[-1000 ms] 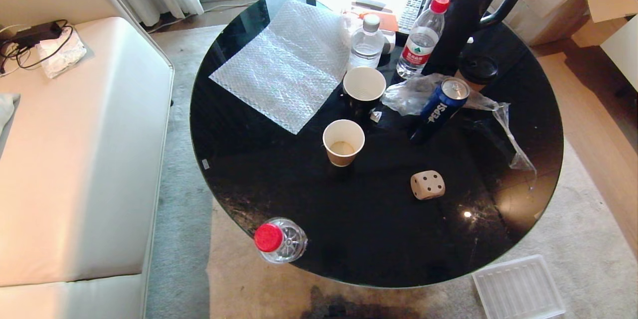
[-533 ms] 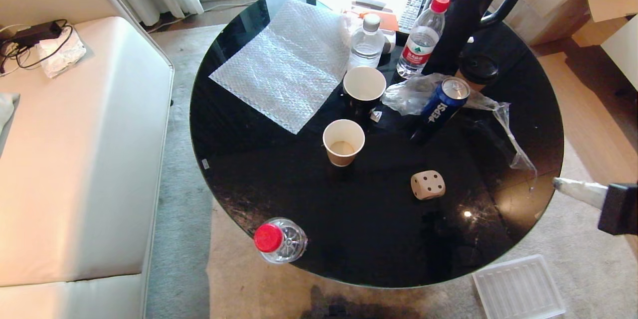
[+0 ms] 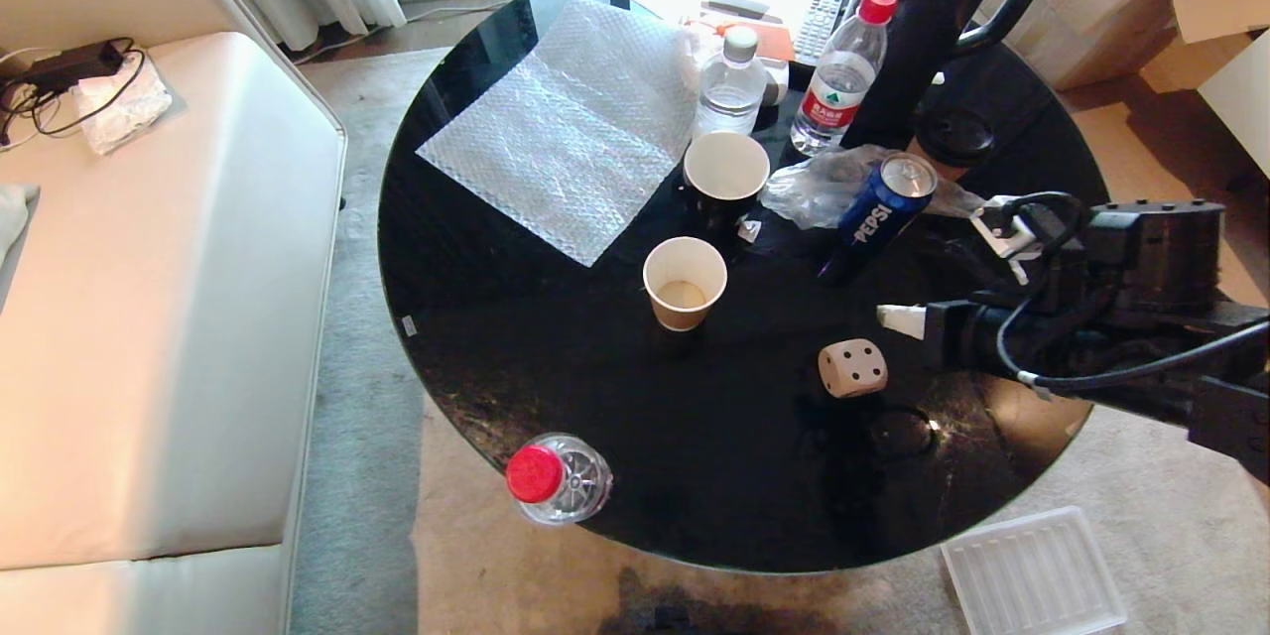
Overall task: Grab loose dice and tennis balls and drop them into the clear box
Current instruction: Pick up toys out of the box
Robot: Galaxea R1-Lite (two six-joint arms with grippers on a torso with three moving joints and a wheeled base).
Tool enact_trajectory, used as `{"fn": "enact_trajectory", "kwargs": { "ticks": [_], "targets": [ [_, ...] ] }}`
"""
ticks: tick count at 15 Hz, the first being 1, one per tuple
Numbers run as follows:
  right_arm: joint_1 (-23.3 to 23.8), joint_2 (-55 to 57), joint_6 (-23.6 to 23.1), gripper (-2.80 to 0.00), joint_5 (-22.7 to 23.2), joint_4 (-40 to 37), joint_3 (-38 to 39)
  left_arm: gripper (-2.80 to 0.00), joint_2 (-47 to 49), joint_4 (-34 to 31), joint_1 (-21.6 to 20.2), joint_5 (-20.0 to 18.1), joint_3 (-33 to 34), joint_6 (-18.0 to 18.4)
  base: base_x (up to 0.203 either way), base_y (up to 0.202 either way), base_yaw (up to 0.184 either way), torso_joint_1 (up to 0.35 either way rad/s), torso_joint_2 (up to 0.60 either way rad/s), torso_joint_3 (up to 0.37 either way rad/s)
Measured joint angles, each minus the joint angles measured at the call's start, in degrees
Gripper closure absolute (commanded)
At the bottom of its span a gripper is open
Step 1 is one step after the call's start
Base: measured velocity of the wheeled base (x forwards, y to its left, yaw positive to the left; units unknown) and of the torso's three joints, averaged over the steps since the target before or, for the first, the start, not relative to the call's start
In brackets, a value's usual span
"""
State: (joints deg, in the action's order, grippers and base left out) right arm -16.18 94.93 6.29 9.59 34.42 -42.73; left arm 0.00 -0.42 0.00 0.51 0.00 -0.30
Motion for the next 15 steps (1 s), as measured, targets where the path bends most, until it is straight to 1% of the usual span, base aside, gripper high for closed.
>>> {"fn": "enact_trajectory", "kwargs": {
  "ticks": [1, 3, 6, 7, 10, 12, 15],
  "targets": [
    [-0.94, 1.91, -0.62, -2.80, -1.03, 0.39, -0.75, 0.00, 0.00, 0.01, 0.00, 0.00, 0.00, -0.01, 0.000, 0.000, 0.000, 0.000, 0.00, 0.000],
    [-1.65, 4.26, -3.75, -2.80, -2.70, 0.19, -1.17, 0.00, 0.00, 0.00, 0.00, 0.00, 0.00, -0.02, 0.000, 0.000, 0.000, 0.000, 0.00, 0.000],
    [-1.81, 3.86, -9.62, -2.80, -3.12, -0.30, -1.15, 0.00, 0.00, -0.01, 0.00, 0.00, 0.00, 0.01, 0.000, 0.000, 0.000, 0.000, 0.00, 0.000],
    [-1.81, 3.18, -10.63, -2.80, -3.20, -0.44, -0.83, 0.00, 0.00, -0.01, 0.00, -0.02, 0.00, 0.00, 0.000, 0.000, 0.000, 0.000, 0.00, 0.000],
    [-1.94, 1.86, -11.35, -2.80, -3.09, -0.58, 1.69, 0.00, 0.00, -0.04, 0.00, -0.02, 0.00, 0.00, 0.000, 0.000, 0.000, 0.000, 0.00, 0.000],
    [-2.20, 2.91, -11.99, -2.80, -3.15, -0.28, 3.11, 0.00, 0.00, -0.04, 0.00, -0.02, 0.00, -0.02, 0.000, 0.000, 0.000, 0.000, 0.00, 0.000],
    [-2.47, 5.79, -12.62, -2.80, -4.27, 3.33, 2.94, 0.00, 0.00, -0.01, 0.00, 0.00, 0.00, 0.00, 0.000, 0.000, 0.000, 0.000, 0.00, 0.000]
  ]
}}
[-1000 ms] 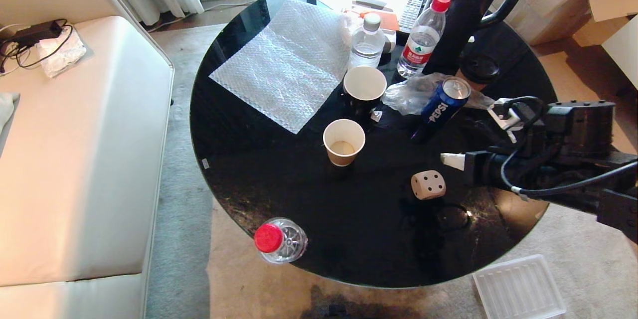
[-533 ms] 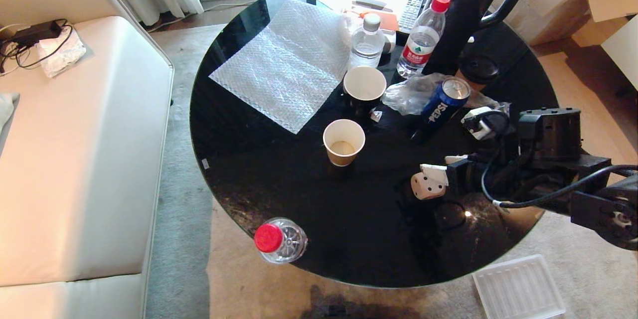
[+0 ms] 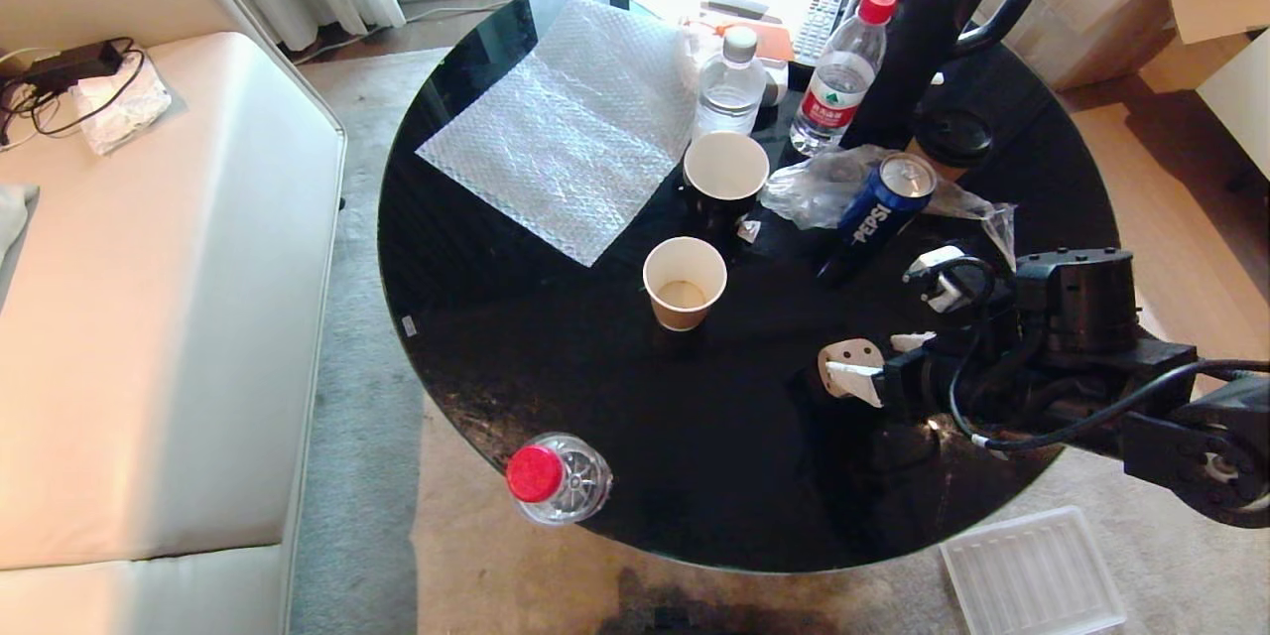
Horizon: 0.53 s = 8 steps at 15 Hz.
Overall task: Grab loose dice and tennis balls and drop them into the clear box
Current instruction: Pick up toys out of the box
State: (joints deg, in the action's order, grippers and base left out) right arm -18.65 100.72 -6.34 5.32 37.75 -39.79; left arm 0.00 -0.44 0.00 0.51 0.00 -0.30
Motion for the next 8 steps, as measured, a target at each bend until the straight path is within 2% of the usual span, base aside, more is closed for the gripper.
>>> {"fn": "enact_trajectory", "kwargs": {
  "ticks": [4, 8],
  "targets": [
    [-0.22, 4.79, 0.09, -2.80, -3.50, 9.73, -0.98, 0.00, 0.00, -0.02, 0.00, 0.00, 0.00, -0.02, 0.000, 0.000, 0.000, 0.000, 0.00, 0.000],
    [-0.26, 6.18, 0.11, -2.80, -3.47, 9.52, -0.83, 0.00, 0.00, 0.00, 0.00, 0.00, 0.00, 0.00, 0.000, 0.000, 0.000, 0.000, 0.00, 0.000]
  ]
}}
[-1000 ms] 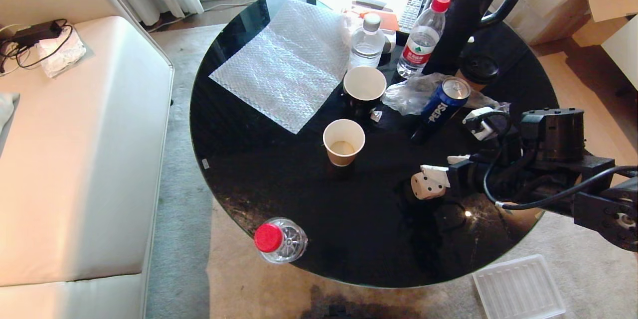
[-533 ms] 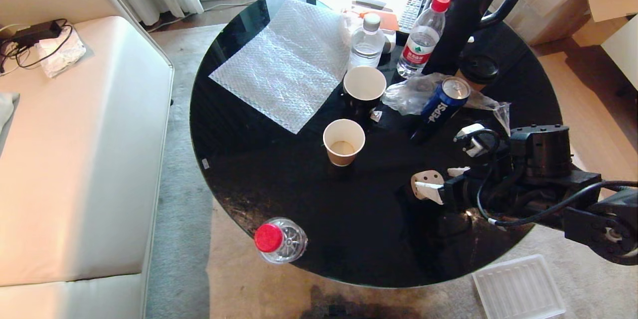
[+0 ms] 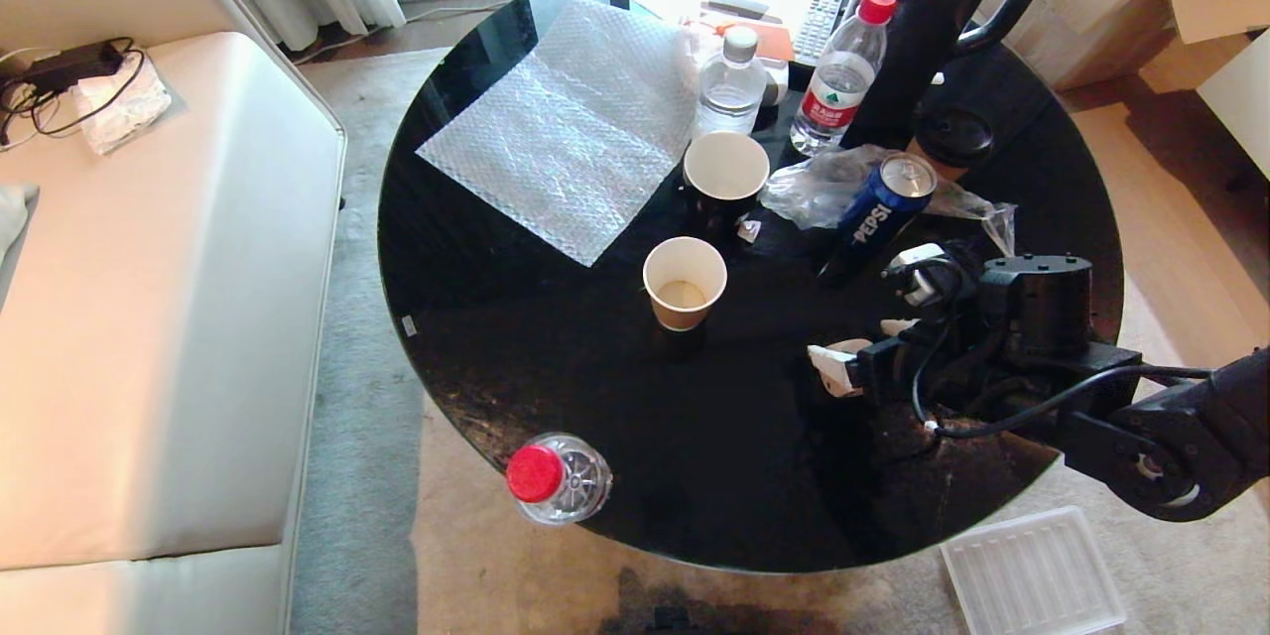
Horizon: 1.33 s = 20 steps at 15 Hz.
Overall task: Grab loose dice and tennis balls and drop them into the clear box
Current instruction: Pick up toys out of the box
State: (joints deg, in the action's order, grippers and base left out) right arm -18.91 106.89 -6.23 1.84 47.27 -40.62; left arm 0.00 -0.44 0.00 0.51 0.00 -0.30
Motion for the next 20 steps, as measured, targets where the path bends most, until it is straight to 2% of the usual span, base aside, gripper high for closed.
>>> {"fn": "enact_trajectory", "kwargs": {
  "ticks": [11, 12, 20],
  "targets": [
    [-0.35, 0.41, -0.38, -2.80, -0.43, -1.63, 1.29, 0.00, 0.00, 0.00, 0.00, 0.00, 0.00, 0.00, 0.000, 0.000, 0.000, 0.000, 0.00, 0.000],
    [-0.40, 0.46, -0.40, 0.00, -0.47, -1.62, 1.29, 0.00, 0.00, 0.02, 0.00, 0.00, 0.00, -0.02, 0.000, 0.000, 0.000, 0.000, 0.00, 0.000],
    [-0.41, -0.66, -1.37, 0.00, -0.50, -1.99, 2.05, 0.00, 0.00, -0.02, 0.00, -0.02, 0.00, -0.04, 0.000, 0.000, 0.000, 0.000, 0.00, 0.000]
  ]
}}
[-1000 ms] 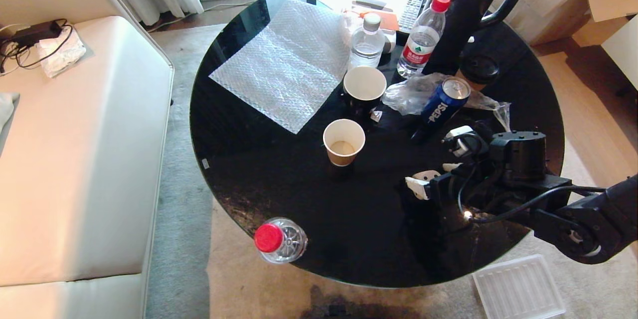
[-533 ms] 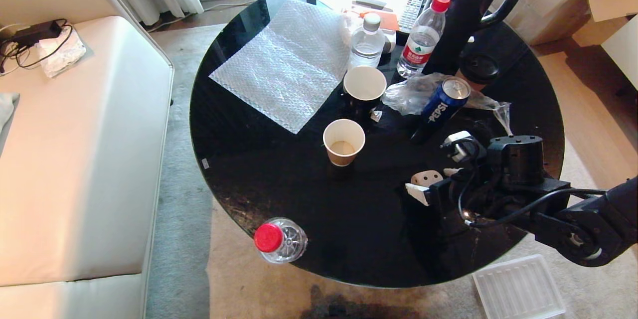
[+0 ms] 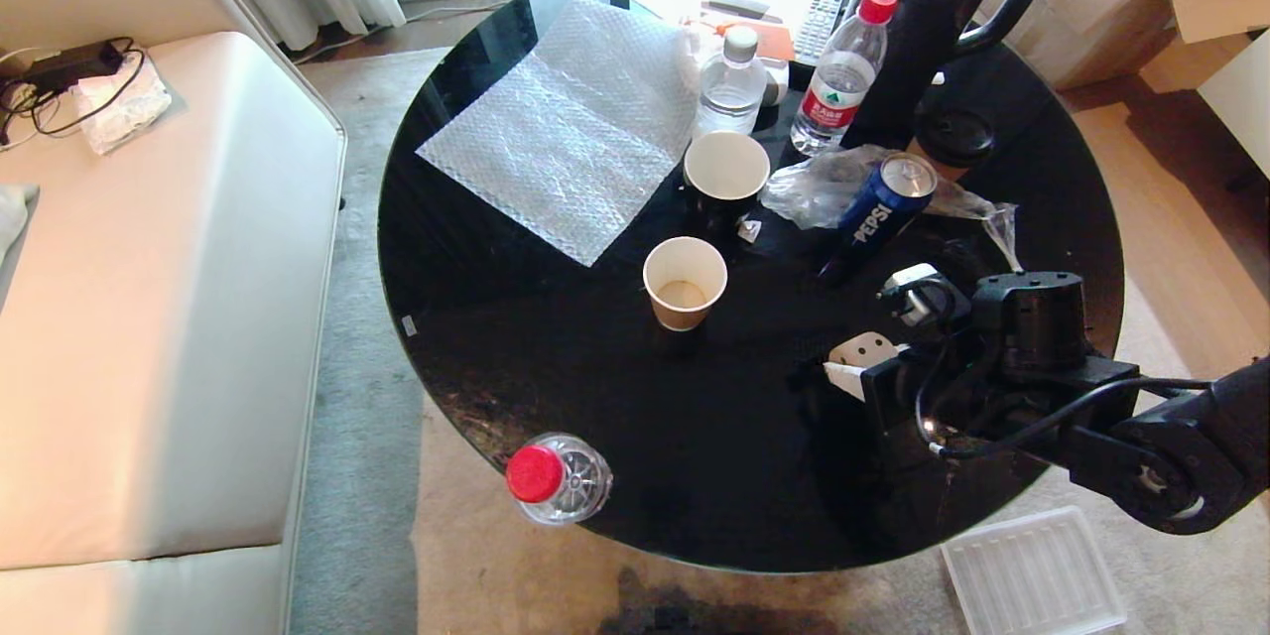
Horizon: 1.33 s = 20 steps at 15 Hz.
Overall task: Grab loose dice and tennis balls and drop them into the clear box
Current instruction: Pick up toys out of the box, then put the toys in the box
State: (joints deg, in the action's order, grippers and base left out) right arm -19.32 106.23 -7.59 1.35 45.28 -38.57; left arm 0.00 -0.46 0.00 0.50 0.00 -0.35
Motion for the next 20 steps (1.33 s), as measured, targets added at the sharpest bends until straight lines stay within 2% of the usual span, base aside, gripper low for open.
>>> {"fn": "enact_trajectory", "kwargs": {
  "ticks": [5, 8, 11, 14, 17, 18, 20],
  "targets": [
    [0.50, -12.44, 0.05, 0.00, -3.01, -2.13, 7.79, 0.00, 0.00, 0.02, 0.00, 0.02, 0.00, 0.03, 0.000, 0.000, 0.000, 0.000, 0.00, 0.000],
    [2.04, -26.77, 0.40, 0.00, -4.39, -9.13, 14.59, 0.00, 0.00, 0.02, 0.00, 0.02, 0.00, 0.04, 0.000, 0.000, 0.000, 0.000, 0.00, 0.000],
    [3.18, -45.71, 2.00, 0.00, -4.82, -22.12, 19.73, 0.00, 0.00, 0.04, 0.00, -0.01, 0.00, 0.05, 0.000, 0.000, 0.000, 0.000, 0.00, 0.000],
    [5.95, -67.32, 4.53, 0.00, -5.10, -38.37, 22.92, 0.00, 0.00, 0.02, 0.00, -0.01, 0.00, 0.02, 0.000, 0.000, 0.000, 0.000, 0.00, 0.000],
    [9.66, -82.69, 9.00, 0.00, -8.85, -52.34, 26.42, 0.00, 0.00, 0.04, 0.00, 0.02, 0.00, 0.02, 0.000, 0.000, 0.000, 0.000, 0.00, 0.000],
    [11.46, -85.12, 10.40, 0.00, -8.56, -55.74, 27.27, 0.00, 0.00, 0.04, 0.00, 0.02, 0.00, 0.02, 0.000, 0.000, 0.000, 0.000, 0.00, 0.000],
    [15.42, -88.50, 9.87, 0.00, -2.88, -60.86, 28.13, 0.00, 0.00, 0.02, 0.00, 0.00, 0.00, 0.03, 0.000, 0.000, 0.000, 0.000, 0.00, 0.000]
  ]
}}
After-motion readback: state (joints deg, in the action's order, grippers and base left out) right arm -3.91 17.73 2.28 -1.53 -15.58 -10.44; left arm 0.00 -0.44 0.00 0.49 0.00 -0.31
